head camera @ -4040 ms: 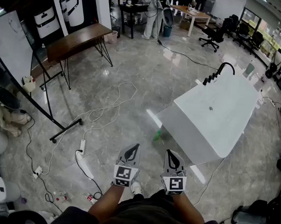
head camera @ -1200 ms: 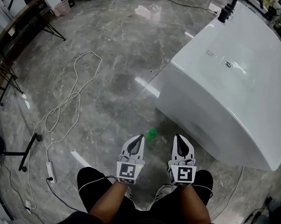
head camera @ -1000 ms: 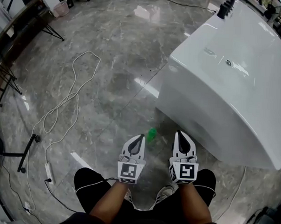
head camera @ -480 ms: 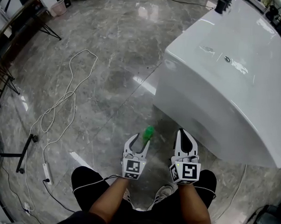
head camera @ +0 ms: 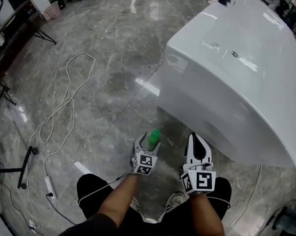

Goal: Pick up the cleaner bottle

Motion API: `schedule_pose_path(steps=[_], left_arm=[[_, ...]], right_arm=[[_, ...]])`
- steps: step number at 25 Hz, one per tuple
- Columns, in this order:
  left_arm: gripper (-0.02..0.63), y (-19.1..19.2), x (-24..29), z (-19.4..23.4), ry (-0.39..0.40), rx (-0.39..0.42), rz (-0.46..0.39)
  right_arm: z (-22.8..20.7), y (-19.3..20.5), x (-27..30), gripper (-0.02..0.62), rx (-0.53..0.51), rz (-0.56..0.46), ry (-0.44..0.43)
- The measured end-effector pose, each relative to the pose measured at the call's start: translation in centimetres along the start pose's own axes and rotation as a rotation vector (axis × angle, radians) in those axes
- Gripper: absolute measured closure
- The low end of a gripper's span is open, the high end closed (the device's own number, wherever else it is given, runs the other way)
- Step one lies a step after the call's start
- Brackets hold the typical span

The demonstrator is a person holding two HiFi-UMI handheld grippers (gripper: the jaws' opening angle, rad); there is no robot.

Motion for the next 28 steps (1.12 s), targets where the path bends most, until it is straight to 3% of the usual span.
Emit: schedule_pose_path(steps=[3,13,19,28], left_arm=[[0.302,1.4,1.3,-0.1,0.030,-0.004,0.017],[0.305,2.7,5.2,-0.7,0.019,-0.032,0.009],[0.414,2.3,6.0,-0.2,-0.008,-0.022,-0.001],[0.420,1.2,5.6,-0.5,0.021,-0.009,-0.027]], right_arm=[[0.0,0.0,-0.7,0.580,-0.013,-0.004,0.019],[-0.3,0.6,-2.6,0.578,-0.076,0.024,0.042],[-0.4,0.8,-3.1,0.579,-0.081,0.032,0.045],[0.5,1.3,-2.8,0.580,-0.108,0.029,0.017]])
Point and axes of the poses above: the fingertips, and each gripper's own axes: x forward along the fingers, z to its left, y out of its underside, the point moved 10 cm from there along -x, backward along the fingers, and after that the axes turned 4 degrees about x, right-handed, at the moved point
